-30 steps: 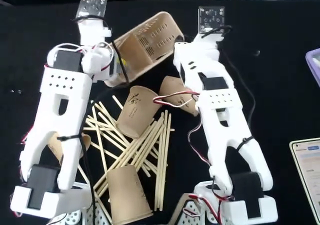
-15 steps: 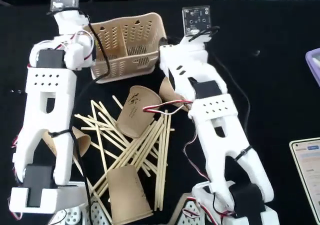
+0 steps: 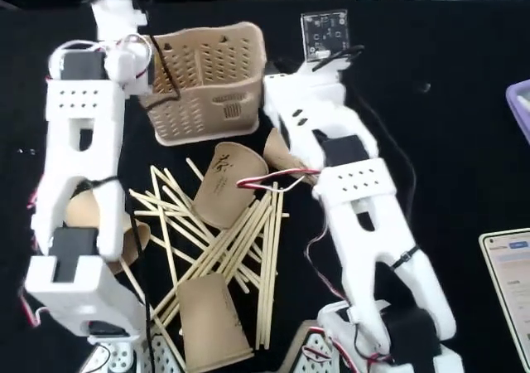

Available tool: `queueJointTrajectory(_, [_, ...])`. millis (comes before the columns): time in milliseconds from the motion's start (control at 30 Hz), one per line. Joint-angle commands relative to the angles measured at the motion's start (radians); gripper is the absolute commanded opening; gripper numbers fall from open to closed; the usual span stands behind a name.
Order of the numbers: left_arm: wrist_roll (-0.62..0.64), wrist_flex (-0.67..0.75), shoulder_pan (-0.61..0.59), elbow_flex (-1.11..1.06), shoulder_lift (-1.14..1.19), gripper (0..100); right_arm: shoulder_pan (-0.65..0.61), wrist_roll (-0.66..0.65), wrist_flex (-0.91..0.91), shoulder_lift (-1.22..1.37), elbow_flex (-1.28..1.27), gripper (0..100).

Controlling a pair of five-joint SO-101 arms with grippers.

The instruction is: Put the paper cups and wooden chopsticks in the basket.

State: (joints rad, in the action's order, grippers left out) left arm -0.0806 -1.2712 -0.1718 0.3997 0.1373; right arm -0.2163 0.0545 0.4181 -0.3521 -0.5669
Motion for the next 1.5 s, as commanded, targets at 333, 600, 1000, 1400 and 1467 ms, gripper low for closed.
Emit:
queueJointTrajectory(333, [0.044,-0.226,-0.053,0.429,0.032,28,-0.04,-0.06,0.221,-0.042,0.28,30.6])
queueJointTrajectory(600, [0.037,-0.483,-0.054,0.668,0.032,28,0.112,-0.064,0.6,-0.14,0.349,26.2])
queueJointTrajectory(1000, [-0.048,-0.489,-0.206,0.265,-0.35,27,0.126,-0.035,0.428,-0.553,-0.334,21.9])
queueJointTrajectory(1400, [-0.083,0.146,-0.352,-1.052,-1.003,27,0.126,0.176,0.281,-0.515,-0.496,22.1])
queueJointTrajectory(1467, [-0.081,0.253,-0.358,-1.213,-1.077,27,0.126,0.176,0.235,-0.478,-0.499,21.9])
